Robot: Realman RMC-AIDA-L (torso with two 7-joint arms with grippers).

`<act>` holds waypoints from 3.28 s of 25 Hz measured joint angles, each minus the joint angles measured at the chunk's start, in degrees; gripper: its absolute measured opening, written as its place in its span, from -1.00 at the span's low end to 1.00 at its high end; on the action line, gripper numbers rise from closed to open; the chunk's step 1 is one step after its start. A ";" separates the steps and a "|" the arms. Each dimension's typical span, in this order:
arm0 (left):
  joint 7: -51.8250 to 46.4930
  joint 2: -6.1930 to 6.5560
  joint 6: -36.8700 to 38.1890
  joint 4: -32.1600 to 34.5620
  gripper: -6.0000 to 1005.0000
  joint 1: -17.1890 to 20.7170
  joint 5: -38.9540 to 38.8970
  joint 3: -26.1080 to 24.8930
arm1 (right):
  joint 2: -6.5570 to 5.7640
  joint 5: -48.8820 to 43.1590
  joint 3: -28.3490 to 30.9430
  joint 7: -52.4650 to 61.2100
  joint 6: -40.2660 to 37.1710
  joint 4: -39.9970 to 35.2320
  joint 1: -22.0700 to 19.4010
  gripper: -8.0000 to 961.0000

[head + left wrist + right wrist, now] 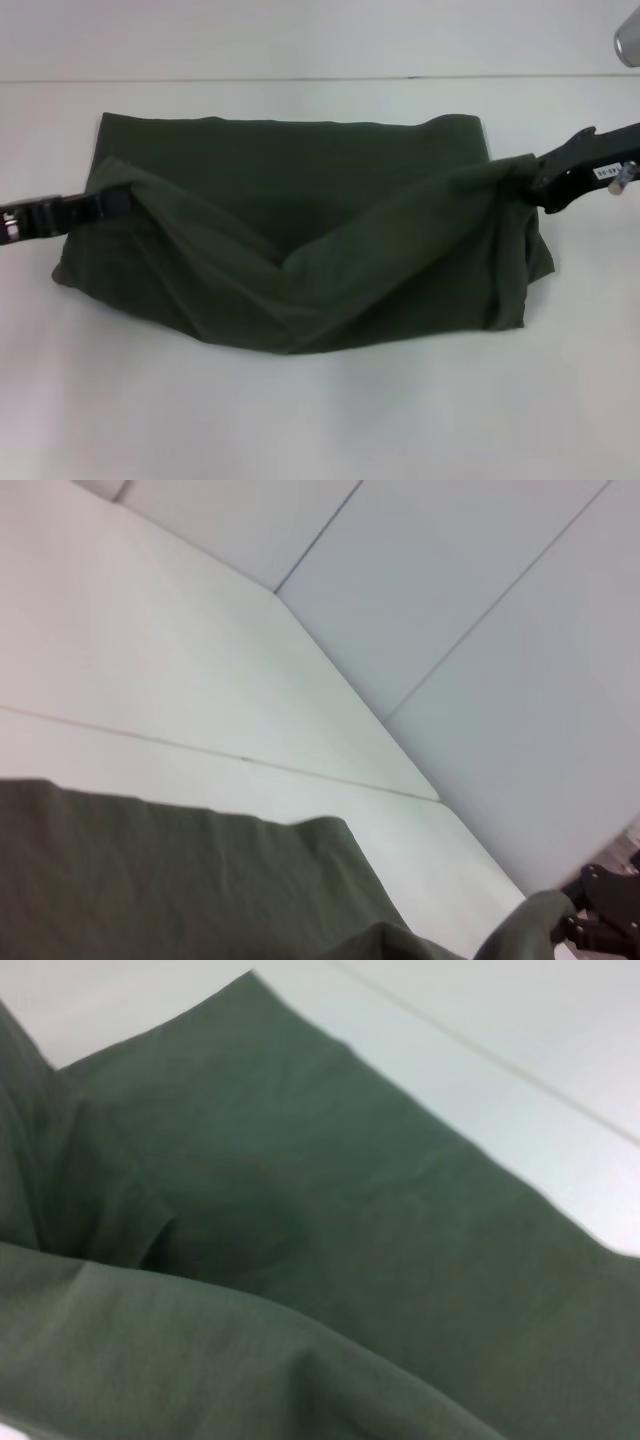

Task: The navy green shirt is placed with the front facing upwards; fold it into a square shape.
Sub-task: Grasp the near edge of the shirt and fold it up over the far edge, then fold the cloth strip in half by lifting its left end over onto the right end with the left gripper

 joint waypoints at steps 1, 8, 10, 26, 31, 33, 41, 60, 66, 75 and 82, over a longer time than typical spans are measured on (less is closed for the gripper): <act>0.58 -0.11 -1.14 -0.65 -0.79 -0.43 -0.03 0.12 | 0.00 0.48 -0.02 -0.46 1.29 0.71 -0.11 -0.87; 4.69 -1.57 -10.69 -3.34 -0.79 -2.86 -1.18 1.63 | -0.23 2.76 0.51 -4.59 9.45 5.36 -0.25 -0.87; 5.94 -1.73 -13.98 -4.39 -0.79 -3.32 -1.75 1.91 | -0.39 3.45 0.74 -5.75 11.46 6.69 -0.12 -0.87; 17.16 -3.79 -31.56 -10.68 -0.79 -4.88 -8.78 2.23 | -0.68 6.04 1.33 -12.88 26.59 17.97 3.09 -0.87; 20.66 -3.81 -34.19 -12.50 -0.79 -5.11 -10.40 2.23 | -0.68 7.79 1.33 -15.44 29.42 20.81 4.85 -0.87; 21.68 -3.81 -35.23 -13.04 -0.79 -5.29 -10.73 2.24 | -0.55 7.82 1.23 -15.86 30.49 22.08 5.71 -0.87; 24.69 -3.82 -41.36 -15.14 -0.79 -6.77 -10.86 2.23 | -1.16 7.61 1.13 -16.04 35.65 28.21 8.53 -0.87; 35.73 -3.77 -63.34 -21.77 -0.35 -11.85 -15.83 4.93 | -2.81 9.05 0.98 -19.33 47.43 37.62 13.28 -0.34; 35.61 -3.64 -60.28 -21.04 0.13 -10.70 -15.79 5.14 | -2.75 9.09 0.93 -19.14 46.50 36.90 12.71 0.24; 34.99 -3.64 -34.41 -15.86 0.56 -1.74 -16.53 4.48 | 0.05 14.32 0.54 -19.58 29.71 19.37 1.59 0.74; 42.50 -3.91 -21.33 -16.16 0.71 6.23 -22.67 3.63 | -0.30 29.43 1.43 -31.04 16.11 15.36 -9.26 0.90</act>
